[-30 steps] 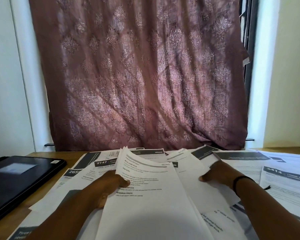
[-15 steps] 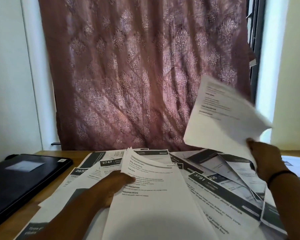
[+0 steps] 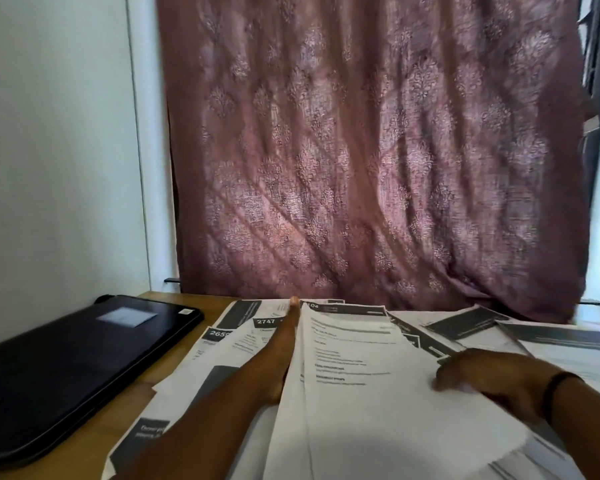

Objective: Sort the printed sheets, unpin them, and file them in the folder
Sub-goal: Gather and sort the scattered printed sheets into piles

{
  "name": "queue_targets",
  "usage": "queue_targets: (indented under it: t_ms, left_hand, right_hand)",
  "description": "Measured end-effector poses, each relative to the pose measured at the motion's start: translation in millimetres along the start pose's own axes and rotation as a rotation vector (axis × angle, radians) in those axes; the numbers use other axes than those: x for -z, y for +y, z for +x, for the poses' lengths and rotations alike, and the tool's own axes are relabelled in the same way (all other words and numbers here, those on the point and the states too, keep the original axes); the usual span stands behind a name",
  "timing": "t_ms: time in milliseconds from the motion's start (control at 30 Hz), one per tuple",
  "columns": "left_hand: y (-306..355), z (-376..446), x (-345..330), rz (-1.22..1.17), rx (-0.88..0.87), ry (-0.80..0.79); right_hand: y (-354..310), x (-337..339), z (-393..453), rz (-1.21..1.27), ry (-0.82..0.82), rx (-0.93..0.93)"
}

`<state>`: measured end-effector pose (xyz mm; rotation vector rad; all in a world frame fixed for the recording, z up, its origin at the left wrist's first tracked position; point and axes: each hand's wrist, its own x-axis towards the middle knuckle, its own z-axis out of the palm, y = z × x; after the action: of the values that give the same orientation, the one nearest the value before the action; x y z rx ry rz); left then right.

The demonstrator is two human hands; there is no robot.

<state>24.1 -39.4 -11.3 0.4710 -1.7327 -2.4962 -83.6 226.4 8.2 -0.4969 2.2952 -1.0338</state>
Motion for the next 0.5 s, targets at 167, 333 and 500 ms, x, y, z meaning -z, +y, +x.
queue_targets:
  t_ms: [167, 333, 500]
  left_hand:
    - [-5, 7, 3, 0.31, -0.147, 0.17]
    - [13, 1, 6, 0.068, -0.26, 0.117]
    - [18, -10, -1, 0.171, -0.238, 0.175]
  right_hand:
    - [3, -2, -7, 0.097, -0.014, -0.039]
    - [-2, -5, 5, 0.437, 0.089, 0.166]
    - [-9, -14, 7, 0.55, -0.026, 0.262]
